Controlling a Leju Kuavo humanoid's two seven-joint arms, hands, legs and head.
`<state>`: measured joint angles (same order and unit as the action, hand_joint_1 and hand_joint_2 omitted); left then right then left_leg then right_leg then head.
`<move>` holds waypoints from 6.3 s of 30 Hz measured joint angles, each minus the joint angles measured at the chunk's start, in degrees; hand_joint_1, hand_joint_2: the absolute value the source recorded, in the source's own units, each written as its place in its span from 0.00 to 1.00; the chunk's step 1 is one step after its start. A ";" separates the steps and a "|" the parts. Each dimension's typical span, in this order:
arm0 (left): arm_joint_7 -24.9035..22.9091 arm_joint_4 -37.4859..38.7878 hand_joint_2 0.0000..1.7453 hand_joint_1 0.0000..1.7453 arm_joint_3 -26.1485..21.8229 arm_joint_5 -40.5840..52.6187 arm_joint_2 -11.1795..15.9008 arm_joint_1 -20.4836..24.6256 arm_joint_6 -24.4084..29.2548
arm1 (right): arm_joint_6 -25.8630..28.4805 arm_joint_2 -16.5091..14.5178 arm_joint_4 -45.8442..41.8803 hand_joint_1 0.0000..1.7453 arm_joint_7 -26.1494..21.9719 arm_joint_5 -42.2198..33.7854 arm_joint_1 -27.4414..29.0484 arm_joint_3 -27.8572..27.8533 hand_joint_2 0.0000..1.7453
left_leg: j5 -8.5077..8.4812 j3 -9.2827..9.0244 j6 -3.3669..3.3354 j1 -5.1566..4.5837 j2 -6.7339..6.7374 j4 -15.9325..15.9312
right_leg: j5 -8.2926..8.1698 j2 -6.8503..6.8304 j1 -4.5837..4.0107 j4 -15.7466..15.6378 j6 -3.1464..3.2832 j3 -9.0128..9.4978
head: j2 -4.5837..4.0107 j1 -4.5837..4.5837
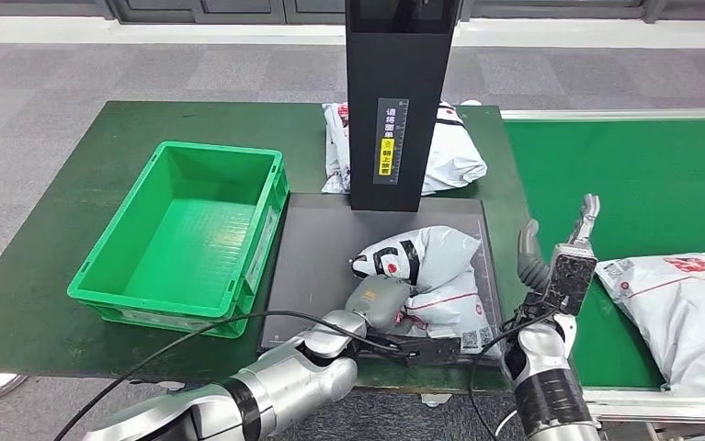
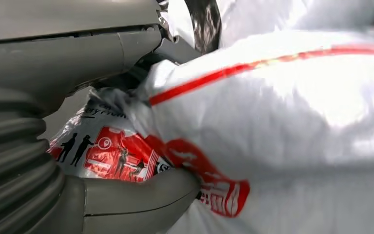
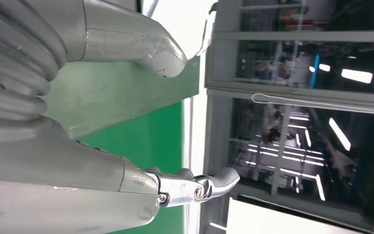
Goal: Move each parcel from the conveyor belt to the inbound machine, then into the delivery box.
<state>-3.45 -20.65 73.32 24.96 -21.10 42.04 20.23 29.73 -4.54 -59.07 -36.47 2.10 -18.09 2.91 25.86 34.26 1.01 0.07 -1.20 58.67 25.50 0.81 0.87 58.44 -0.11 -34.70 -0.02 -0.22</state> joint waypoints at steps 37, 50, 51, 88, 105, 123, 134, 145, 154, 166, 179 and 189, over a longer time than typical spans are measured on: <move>5.49 -35.24 1.00 1.00 -76.05 61.87 3.58 -5.95 19.92 | -0.65 -5.18 2.18 0.00 1.07 8.35 -0.26 -6.87 1.00 | -0.07 0.18 0.09 0.05 0.08 -0.02 | 0.00 0.13 -0.04 0.06 0.03 -0.30 | -0.01 0.01; -19.39 -7.72 0.75 0.00 -68.55 61.91 12.89 1.20 8.33 | -3.14 -7.33 -2.93 0.00 4.43 13.21 2.41 -13.19 1.00 | -0.13 0.22 0.15 0.04 0.21 -0.01 | -0.11 0.21 -0.03 0.04 0.06 -0.39 | 0.00 0.02; -19.03 -6.60 0.50 0.00 -68.57 61.85 13.14 1.28 7.60 | -3.22 -7.37 -2.99 0.00 4.63 13.45 2.49 -13.32 1.00 | -0.13 0.23 0.15 0.04 0.21 -0.01 | -0.11 0.21 -0.03 0.04 0.06 -0.40 | 0.01 0.02; 33.71 -17.32 0.75 0.00 -88.36 5.85 8.10 -3.23 -5.67 | -7.20 -6.87 -1.50 0.00 5.99 17.91 1.01 -15.91 1.00 | -0.13 0.33 0.15 0.02 0.18 0.02 | -0.11 0.19 -0.01 0.03 0.05 -0.46 | 0.00 0.01; 32.13 -29.50 1.00 0.00 -68.43 -5.57 4.75 -12.24 -14.26 | -2.48 2.58 12.75 0.00 11.69 20.89 -3.72 -16.92 1.00 | -0.09 0.43 0.09 -0.01 0.01 0.05 | -0.09 0.04 0.01 -0.01 0.02 -0.54 | -0.01 0.01; 33.05 -23.29 1.00 0.00 -56.28 -8.91 3.60 -14.77 -10.96 | -0.53 13.49 32.55 1.00 49.04 50.65 -3.28 -19.74 1.00 | 0.01 0.41 -0.05 -0.04 -0.07 0.07 | 0.00 -0.10 0.02 -0.04 -0.09 -0.41 | 0.00 0.00; 32.72 -22.10 1.00 0.00 -56.16 -10.03 4.74 -14.82 -10.77 | -9.86 13.46 35.05 1.00 46.94 53.03 -5.27 -20.17 1.00 | 0.14 -0.13 -0.23 0.10 0.12 0.16 | 0.00 0.04 -0.12 -0.26 -0.26 0.30 | 0.00 0.00; 32.02 -23.30 1.00 0.00 -56.26 -11.28 6.42 -16.13 -8.75 | -9.76 7.87 28.08 1.00 23.66 40.77 -4.03 -21.85 1.00 | 0.29 0.20 -0.07 0.11 0.83 0.13 | -0.17 0.76 -0.21 -0.23 -0.13 0.22 | -0.01 0.00; 32.02 -24.58 1.00 0.00 -57.00 -8.90 7.32 -16.46 -0.98 | -6.55 2.35 6.53 1.00 15.12 22.37 2.66 -19.00 1.00 | 0.05 0.18 0.08 0.11 0.78 0.09 | -0.27 0.70 -0.18 -0.01 0.04 -0.38 | 0.00 0.00; 33.74 -25.46 1.00 0.00 -59.05 -8.12 7.49 -16.37 2.93 | -2.86 0.66 -14.94 1.00 15.05 20.76 6.16 -2.26 1.00 | 0.00 0.39 0.05 0.12 0.57 0.05 | -0.21 0.43 -0.14 0.00 0.08 -0.55 | 0.01 0.01; 33.84 -25.46 1.00 0.00 -59.24 -7.92 7.32 -16.31 2.93 | -2.83 0.48 -16.18 1.00 15.67 21.17 6.02 1.95 1.00 | -0.04 0.50 0.00 0.07 0.30 0.09 | -0.20 0.18 -0.06 -0.02 0.06 -0.55 | 0.00 0.00; 34.53 -24.10 1.00 0.00 -59.23 -8.05 6.19 -13.02 1.87 | -16.13 0.41 -6.56 1.00 22.72 24.88 -1.52 9.18 1.00 | -0.16 0.50 0.10 0.10 0.33 0.06 | -0.23 0.27 -0.08 0.00 0.08 -0.61 | 0.00 0.01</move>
<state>31.08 -44.75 14.09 16.92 -14.91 29.02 22.10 13.60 -4.13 -65.63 -13.75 26.99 -19.61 12.09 25.70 34.75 1.11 0.17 -0.88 58.73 25.27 1.08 0.79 58.44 -0.03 -35.31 -0.01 -0.21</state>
